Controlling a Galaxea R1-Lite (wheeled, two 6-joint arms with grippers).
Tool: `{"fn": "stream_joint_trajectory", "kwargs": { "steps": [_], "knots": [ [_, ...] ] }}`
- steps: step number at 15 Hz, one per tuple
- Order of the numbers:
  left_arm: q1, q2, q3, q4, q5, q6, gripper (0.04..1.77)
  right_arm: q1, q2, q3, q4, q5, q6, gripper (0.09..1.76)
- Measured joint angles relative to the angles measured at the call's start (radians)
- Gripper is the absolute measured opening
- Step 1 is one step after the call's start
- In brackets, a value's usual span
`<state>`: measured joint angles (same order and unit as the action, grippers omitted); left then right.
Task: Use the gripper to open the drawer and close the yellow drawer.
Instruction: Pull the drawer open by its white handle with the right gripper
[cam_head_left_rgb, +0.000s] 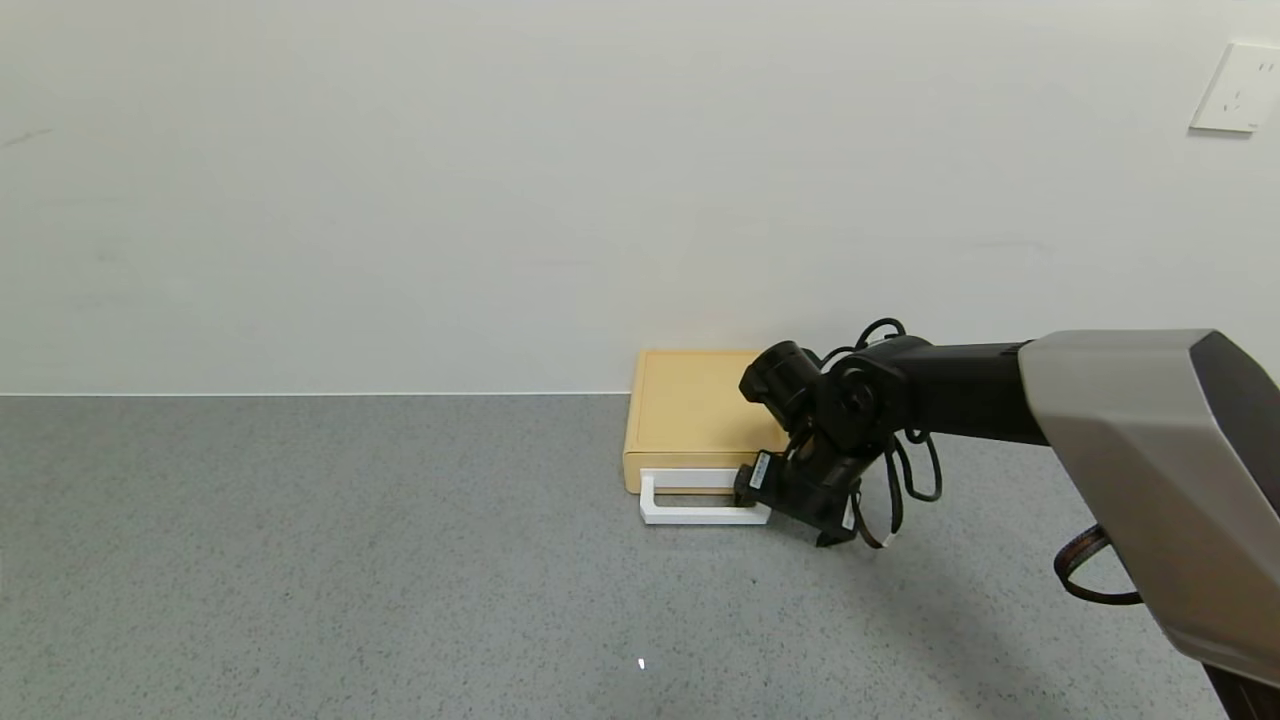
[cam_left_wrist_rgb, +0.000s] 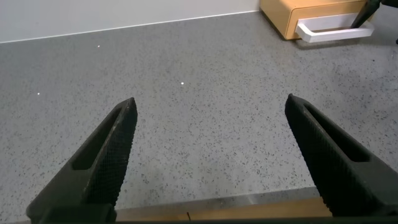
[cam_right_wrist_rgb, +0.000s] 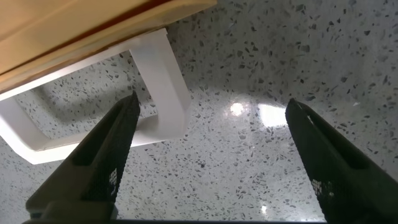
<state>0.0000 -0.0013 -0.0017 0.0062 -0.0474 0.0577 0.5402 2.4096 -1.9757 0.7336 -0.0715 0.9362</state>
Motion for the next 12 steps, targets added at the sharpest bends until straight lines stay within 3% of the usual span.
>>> {"fn": "stream_joint_trajectory", "kwargs": {
  "steps": [12],
  "knots": [
    [0.000,0.000,0.000,0.000,0.000,0.000,1.72,0.024,-0.002,0.019,0.071,0.005,-0.003,1.71]
  ]
}}
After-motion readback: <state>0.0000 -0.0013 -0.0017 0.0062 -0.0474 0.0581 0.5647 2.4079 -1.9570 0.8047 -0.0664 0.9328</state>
